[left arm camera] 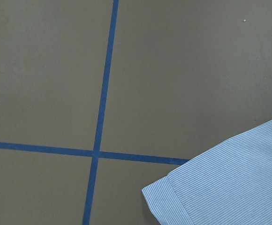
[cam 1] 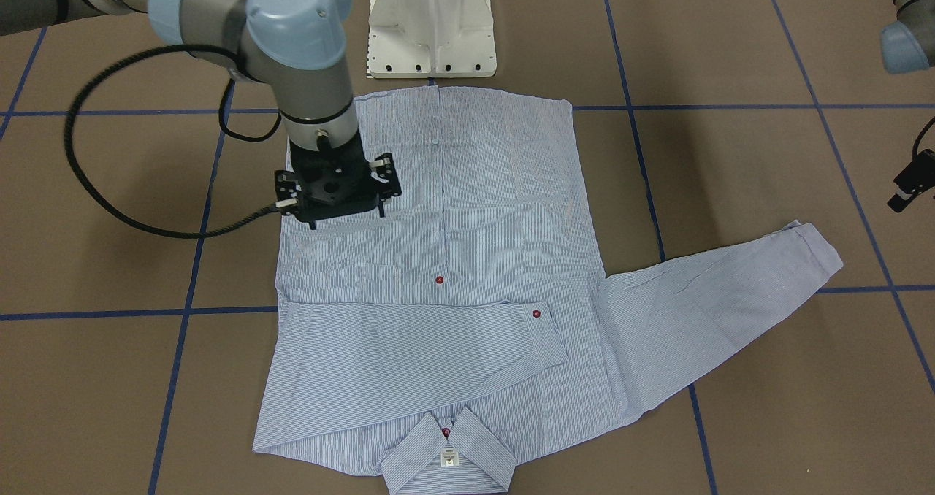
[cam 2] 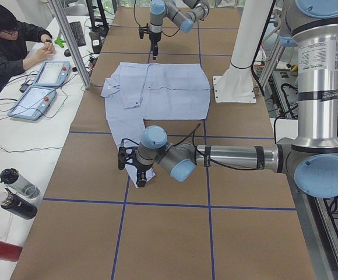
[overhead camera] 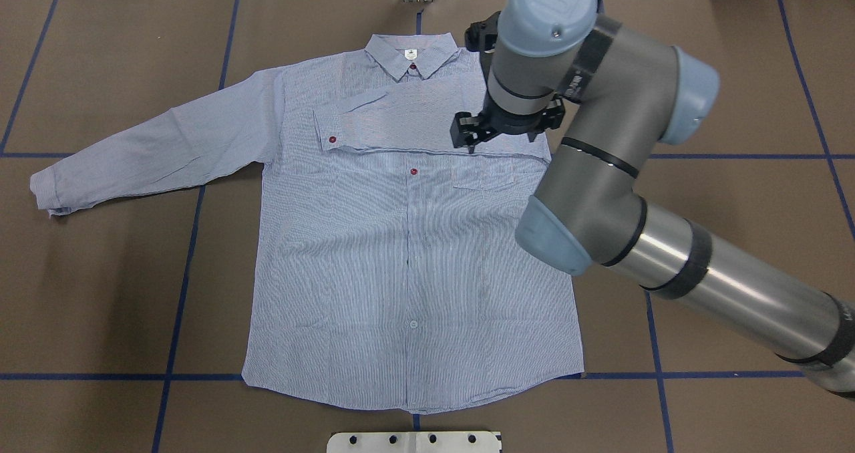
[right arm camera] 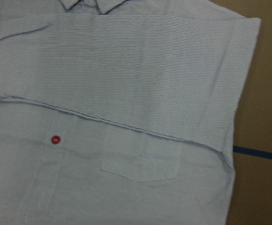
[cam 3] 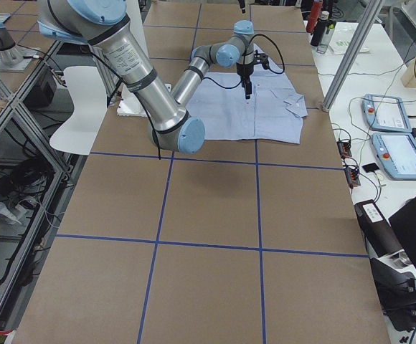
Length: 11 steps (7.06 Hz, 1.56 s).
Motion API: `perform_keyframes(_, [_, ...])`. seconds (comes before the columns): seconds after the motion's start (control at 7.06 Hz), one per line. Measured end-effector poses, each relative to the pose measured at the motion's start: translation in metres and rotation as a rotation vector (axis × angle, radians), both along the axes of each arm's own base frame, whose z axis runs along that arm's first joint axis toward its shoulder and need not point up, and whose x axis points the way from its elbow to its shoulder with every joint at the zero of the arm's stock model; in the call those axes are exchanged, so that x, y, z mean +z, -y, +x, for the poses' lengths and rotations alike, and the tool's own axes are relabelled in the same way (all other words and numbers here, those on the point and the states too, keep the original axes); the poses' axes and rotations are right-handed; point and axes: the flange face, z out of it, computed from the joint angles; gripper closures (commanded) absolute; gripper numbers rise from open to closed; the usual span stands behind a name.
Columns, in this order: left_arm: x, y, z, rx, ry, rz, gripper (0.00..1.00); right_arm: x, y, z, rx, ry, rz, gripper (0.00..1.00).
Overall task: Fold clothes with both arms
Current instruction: 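Raise the right gripper and withdraw it beside the shirt, then lower the left gripper onto the other sleeve cuff and grasp it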
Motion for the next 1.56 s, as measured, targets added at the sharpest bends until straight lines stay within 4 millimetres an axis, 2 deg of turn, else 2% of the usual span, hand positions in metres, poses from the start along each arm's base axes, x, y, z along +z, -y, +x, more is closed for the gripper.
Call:
perform_keyframes(0.14, [0.015, -0.005, 0.023, -0.044, -0.006, -0.016, 0.05, 0.007, -0.009, 0.042, -0.031, -0.050, -0.011, 0.00])
perform_keyframes(0.43, [0.025, -0.009, 0.069, -0.103, 0.000, -0.043, 0.06, 0.033, -0.011, 0.114, -0.062, -0.063, -0.058, 0.00])
perform_keyframes(0.57, [0.028, -0.009, 0.079, -0.112, 0.008, -0.047, 0.11, 0.049, -0.004, 0.147, -0.067, -0.036, -0.092, 0.00])
perform_keyframes(0.71, [0.031, -0.007, 0.086, -0.116, 0.017, -0.047, 0.16, 0.062, 0.001, 0.169, -0.083, -0.018, -0.103, 0.00])
perform_keyframes(0.85, [0.034, -0.003, 0.093, -0.114, 0.024, -0.049, 0.21, 0.070, 0.003, 0.180, -0.102, -0.010, -0.101, 0.00])
perform_keyframes(0.99, [0.037, 0.001, 0.099, -0.113, 0.028, -0.050, 0.21, 0.074, 0.004, 0.184, -0.112, -0.007, -0.099, 0.00])
perform_keyframes(1.42, [0.045, 0.010, 0.110, -0.109, 0.044, -0.056, 0.26, 0.076, 0.005, 0.185, -0.117, -0.008, -0.093, 0.00])
perform_keyframes(1.56, [0.047, 0.010, 0.113, -0.107, 0.049, -0.056, 0.33, 0.076, 0.005, 0.185, -0.117, -0.008, -0.092, 0.00])
